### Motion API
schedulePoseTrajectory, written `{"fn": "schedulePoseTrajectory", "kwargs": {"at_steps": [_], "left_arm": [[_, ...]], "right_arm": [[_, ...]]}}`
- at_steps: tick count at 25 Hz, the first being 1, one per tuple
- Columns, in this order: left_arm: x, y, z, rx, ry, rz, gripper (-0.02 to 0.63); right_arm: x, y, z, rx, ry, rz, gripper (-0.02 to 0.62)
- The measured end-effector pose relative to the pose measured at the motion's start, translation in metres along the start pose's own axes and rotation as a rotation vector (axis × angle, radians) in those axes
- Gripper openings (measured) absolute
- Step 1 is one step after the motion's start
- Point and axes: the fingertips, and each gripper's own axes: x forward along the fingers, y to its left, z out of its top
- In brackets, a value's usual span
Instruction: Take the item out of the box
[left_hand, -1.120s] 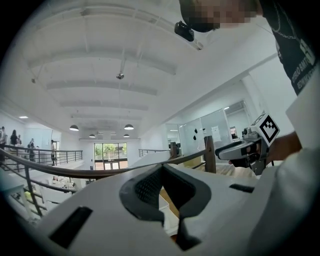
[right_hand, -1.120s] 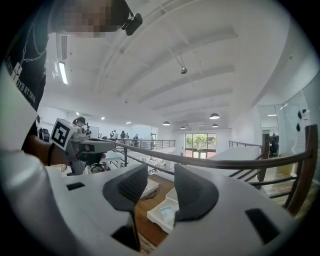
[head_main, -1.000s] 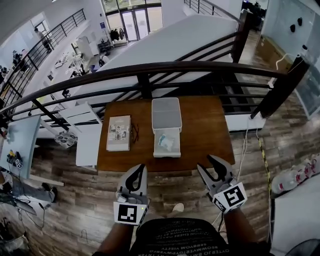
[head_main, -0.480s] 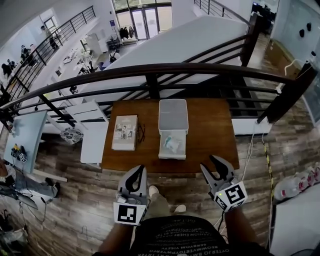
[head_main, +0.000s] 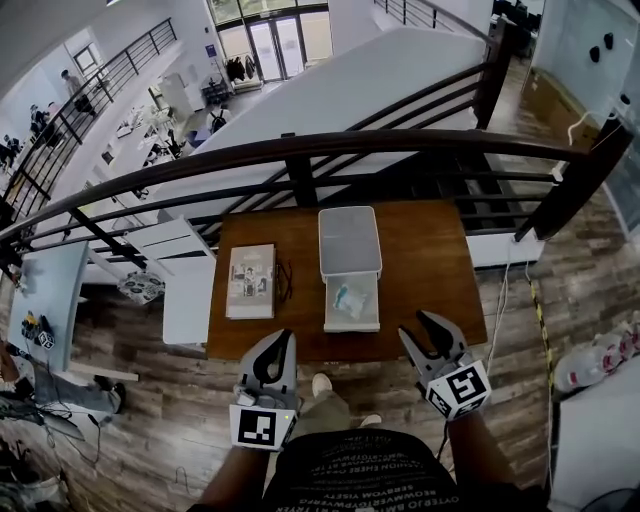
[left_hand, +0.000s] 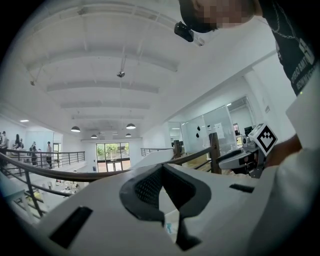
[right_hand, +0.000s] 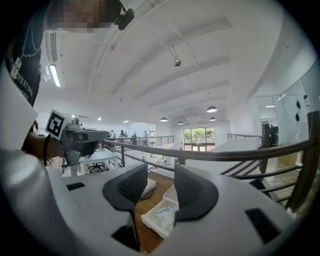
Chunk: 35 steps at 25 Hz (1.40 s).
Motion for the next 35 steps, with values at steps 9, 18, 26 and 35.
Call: {"fn": "schedulePoseTrajectory", "kwargs": {"at_steps": [9,18,26,35], "left_arm": [[0.043,0.047,-0.005,-0.013,-0.001,-0.031,0.005],[0.075,0.085,-0.019,-0.031,0.023,-0.039,0.005],[0.101,0.113,-0.04,-0.039,0.05,-0.052,0.005],[0.126,0.14,-0.057,-0.04,0.087,-0.055,0.005]], "right_arm": [[0.063,-0.008,-0.009,0.01,0.05,-0.023,0.163],[0.115,-0.014,-0.048,0.046,0.14,-0.004,0.163],[0.161,-0.017,-0.114,0.064,0.274,0.021,0.164],[0.204,-0.028,-0.175,0.1,0.383,0.037,0.166]]}}
